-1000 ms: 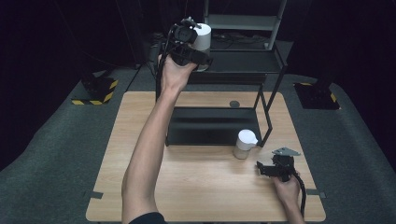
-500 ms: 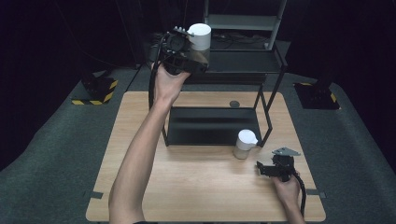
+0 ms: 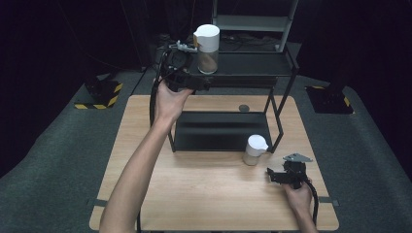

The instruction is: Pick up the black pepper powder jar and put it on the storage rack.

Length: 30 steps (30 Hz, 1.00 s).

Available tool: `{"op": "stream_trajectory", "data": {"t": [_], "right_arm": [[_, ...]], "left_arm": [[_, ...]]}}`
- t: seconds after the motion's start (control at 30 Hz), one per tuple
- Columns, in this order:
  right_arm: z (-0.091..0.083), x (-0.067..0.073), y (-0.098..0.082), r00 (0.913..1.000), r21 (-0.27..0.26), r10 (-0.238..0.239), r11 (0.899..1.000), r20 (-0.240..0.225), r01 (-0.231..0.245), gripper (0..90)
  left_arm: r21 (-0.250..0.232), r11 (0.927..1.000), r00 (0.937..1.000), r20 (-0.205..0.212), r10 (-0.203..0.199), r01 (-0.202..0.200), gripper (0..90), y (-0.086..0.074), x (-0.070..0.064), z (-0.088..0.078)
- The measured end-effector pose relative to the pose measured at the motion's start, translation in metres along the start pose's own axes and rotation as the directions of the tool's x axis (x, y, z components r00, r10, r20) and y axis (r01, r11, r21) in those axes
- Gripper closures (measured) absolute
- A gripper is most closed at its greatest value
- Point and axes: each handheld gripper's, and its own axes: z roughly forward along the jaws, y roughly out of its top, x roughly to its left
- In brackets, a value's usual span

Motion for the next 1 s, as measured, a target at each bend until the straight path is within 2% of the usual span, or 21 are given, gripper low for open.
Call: {"op": "stream_trajectory", "data": {"t": [0.33,0.67,1.0], "right_arm": [[0.0,0.0,0.0,1.0,0.002,0.001,1.0,-0.001,-0.001,6.3],[0.0,0.0,0.0,1.0,0.002,0.002,1.0,0.0,-0.002,6.3],[0.0,0.0,0.0,1.0,0.002,0.002,1.0,0.0,-0.002,6.3]], "left_arm": [[-0.004,0.9999,0.9998,0.015,0.011,-0.011,5.0,-0.025,-0.006,-0.004],[0.0,0.9989,0.9977,0.049,0.047,-0.047,4.8,-0.053,-0.015,0.001],[-0.001,0.9997,0.9986,0.048,0.024,-0.024,4.8,-0.072,-0.013,0.004]]}}
